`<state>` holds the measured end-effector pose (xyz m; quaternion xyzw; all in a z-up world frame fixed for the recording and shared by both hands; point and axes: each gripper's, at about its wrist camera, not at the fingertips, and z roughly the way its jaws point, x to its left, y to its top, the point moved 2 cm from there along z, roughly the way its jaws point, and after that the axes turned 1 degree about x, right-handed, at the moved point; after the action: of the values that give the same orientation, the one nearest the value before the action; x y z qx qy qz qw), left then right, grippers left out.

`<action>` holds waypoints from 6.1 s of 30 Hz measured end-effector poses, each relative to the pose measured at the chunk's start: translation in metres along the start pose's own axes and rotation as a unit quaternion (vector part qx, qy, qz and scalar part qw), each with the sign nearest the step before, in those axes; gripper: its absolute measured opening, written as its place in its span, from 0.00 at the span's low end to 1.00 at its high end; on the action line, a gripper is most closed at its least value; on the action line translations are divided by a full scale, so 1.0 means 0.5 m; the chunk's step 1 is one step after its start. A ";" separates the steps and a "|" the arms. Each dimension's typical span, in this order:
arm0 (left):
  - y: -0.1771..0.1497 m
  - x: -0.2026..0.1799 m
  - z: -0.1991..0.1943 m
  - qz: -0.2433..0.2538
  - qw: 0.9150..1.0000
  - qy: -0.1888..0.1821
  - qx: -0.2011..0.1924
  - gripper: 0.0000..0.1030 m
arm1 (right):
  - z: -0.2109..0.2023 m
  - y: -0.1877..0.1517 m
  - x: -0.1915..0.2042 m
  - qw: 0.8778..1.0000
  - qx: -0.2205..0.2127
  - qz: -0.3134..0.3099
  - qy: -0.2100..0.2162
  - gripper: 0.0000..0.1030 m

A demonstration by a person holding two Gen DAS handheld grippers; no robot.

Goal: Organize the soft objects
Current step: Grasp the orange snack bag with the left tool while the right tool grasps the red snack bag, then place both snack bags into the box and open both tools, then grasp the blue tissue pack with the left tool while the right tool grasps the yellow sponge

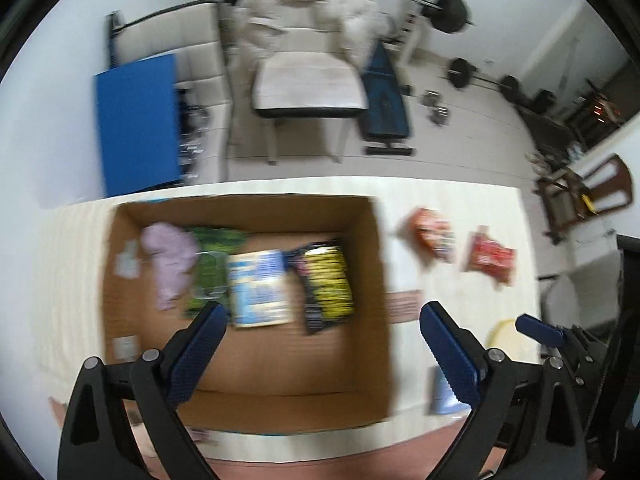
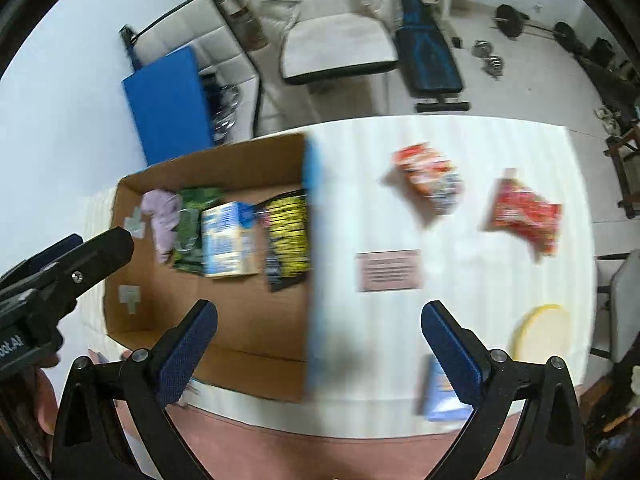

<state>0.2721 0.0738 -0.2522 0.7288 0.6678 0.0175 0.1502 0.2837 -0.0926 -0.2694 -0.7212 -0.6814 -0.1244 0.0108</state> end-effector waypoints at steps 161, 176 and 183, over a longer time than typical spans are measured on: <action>-0.245 -0.327 0.128 0.068 0.995 -0.008 0.070 0.89 | -0.068 -0.202 -0.469 0.987 -0.003 0.141 -0.072 1.00; -0.333 -0.450 0.434 0.040 0.967 0.006 0.252 0.89 | 0.120 -0.194 -0.680 0.983 0.087 0.138 -0.087 1.00; -0.347 -0.440 0.456 0.020 0.969 0.025 0.246 0.87 | 0.202 -0.158 -0.681 0.984 0.112 0.121 -0.066 1.00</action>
<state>0.1320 -0.1750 -0.4733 0.7559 0.6405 -0.1259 -0.0507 0.2086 -0.4021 -0.4456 -0.7995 -0.5976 0.0027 0.0611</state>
